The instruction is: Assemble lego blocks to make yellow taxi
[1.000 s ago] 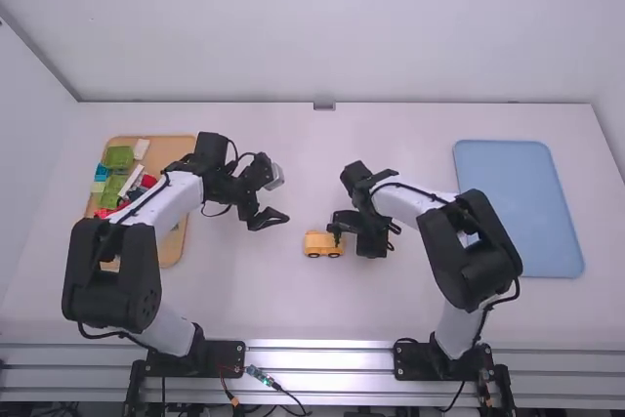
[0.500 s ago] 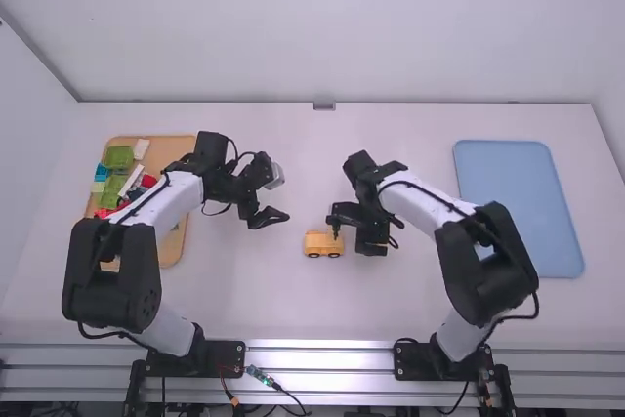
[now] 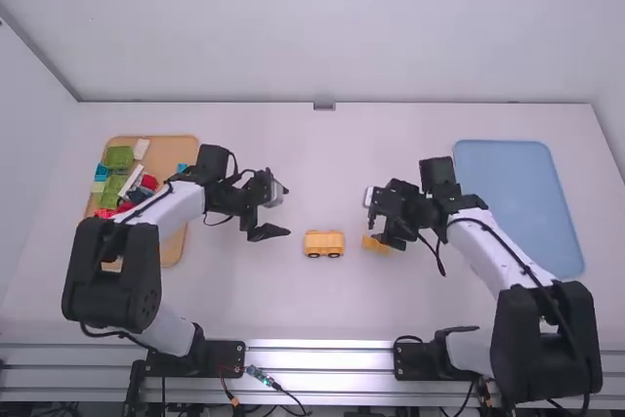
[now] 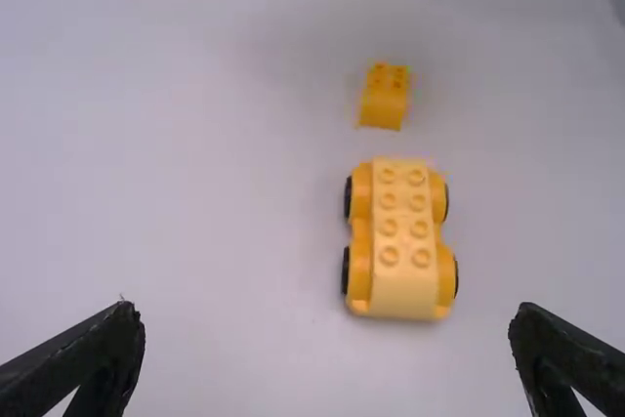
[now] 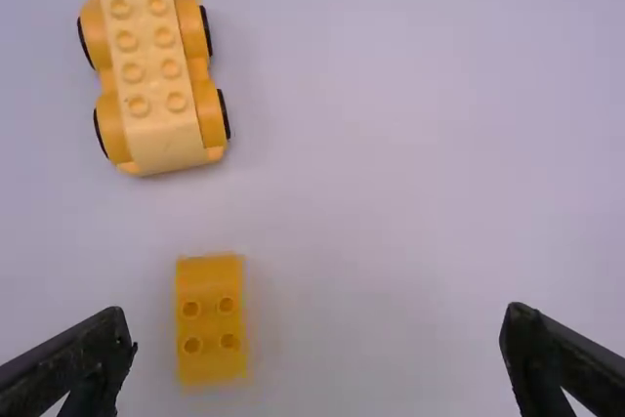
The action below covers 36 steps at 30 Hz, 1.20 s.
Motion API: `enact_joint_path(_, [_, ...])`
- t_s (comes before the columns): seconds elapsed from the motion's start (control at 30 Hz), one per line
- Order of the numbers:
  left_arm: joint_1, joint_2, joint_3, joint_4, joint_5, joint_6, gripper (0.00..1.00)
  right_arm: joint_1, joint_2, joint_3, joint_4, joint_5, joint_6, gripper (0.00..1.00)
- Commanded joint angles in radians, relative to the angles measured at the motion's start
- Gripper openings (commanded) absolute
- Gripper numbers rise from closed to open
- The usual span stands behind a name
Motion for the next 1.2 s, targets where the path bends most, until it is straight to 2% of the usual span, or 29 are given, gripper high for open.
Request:
enact_joint_path(0.0, [-0.003,-0.026,-0.05,0.044,0.121,0.058,0.99,-0.045,0.015,-0.096,0.083,-0.18,-0.033,0.99])
enact_joint_path(0.17, [-0.045,-0.026,-0.168,0.241,0.165,0.039,0.99,-0.103,0.067,-0.203,0.286,-0.272,-0.032,0.99])
enact_joint_path(0.2, [-0.047,-0.026,-0.172,0.251,0.165,0.035,0.99,-0.105,0.069,-0.205,0.29,-0.274,-0.032,0.99])
enact_joint_path(0.4, [-0.11,-0.026,-0.294,0.561,0.119,-0.184,0.99,-0.129,0.198,-0.202,0.359,-0.291,-0.033,0.99])
enact_joint_path(0.53, [-0.114,-0.011,-0.333,0.653,0.13,-0.199,0.99,-0.128,0.264,-0.178,0.344,-0.303,-0.093,0.98])
enact_joint_path(0.67, [-0.114,0.019,-0.351,0.686,0.132,-0.204,0.99,-0.137,0.316,-0.164,0.35,-0.313,-0.111,0.96])
enact_joint_path(0.83, [-0.114,0.056,-0.341,0.682,0.132,-0.204,0.99,-0.173,0.362,-0.151,0.333,-0.363,-0.177,0.84])
enact_joint_path(1.03, [-0.114,0.072,-0.326,0.682,0.158,-0.204,0.99,-0.214,0.411,-0.151,0.331,-0.412,-0.209,0.82])
enact_joint_path(1.17, [-0.114,0.072,-0.317,0.675,0.158,-0.204,0.99,-0.212,0.467,-0.138,0.35,-0.444,-0.212,0.84])
